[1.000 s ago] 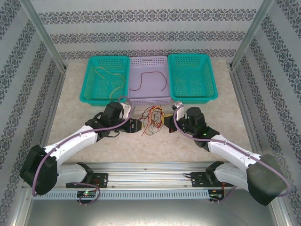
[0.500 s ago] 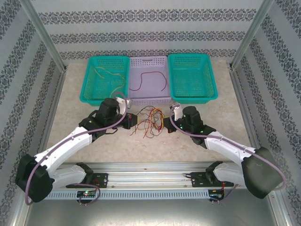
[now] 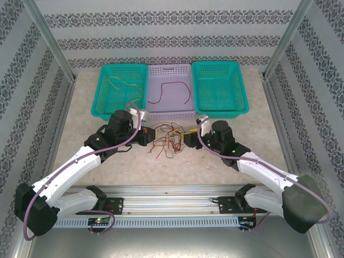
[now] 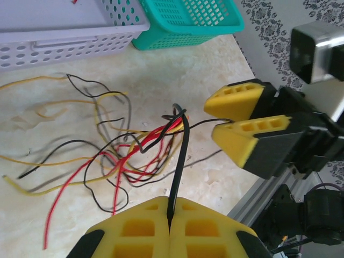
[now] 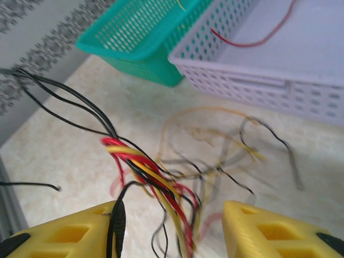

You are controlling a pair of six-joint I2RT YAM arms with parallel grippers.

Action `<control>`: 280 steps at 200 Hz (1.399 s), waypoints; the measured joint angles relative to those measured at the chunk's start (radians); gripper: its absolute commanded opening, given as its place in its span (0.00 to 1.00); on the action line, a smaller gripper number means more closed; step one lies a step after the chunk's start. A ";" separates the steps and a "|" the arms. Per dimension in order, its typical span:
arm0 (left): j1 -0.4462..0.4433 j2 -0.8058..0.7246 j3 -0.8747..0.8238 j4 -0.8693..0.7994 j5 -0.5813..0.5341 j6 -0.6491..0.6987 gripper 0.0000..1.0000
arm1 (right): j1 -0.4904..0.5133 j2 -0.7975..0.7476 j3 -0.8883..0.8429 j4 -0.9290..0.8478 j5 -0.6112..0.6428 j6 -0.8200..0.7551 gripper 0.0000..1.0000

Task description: Untangle the cables

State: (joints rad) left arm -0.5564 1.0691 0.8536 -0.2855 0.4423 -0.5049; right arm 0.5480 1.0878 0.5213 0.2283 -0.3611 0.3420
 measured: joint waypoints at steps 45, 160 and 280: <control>0.000 -0.016 0.000 0.000 0.012 -0.032 0.00 | 0.037 0.052 0.064 0.002 -0.100 0.058 0.50; 0.000 -0.034 0.026 -0.060 -0.059 -0.062 0.00 | 0.087 0.029 0.045 0.016 -0.121 0.169 0.45; 0.000 -0.034 0.026 -0.013 -0.042 -0.184 0.00 | 0.268 0.396 0.067 0.342 0.012 0.225 0.52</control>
State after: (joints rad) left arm -0.5564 1.0351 0.8791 -0.2989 0.4000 -0.6888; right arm 0.8162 1.4841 0.5880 0.5705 -0.3492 0.5674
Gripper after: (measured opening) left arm 0.042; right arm 0.520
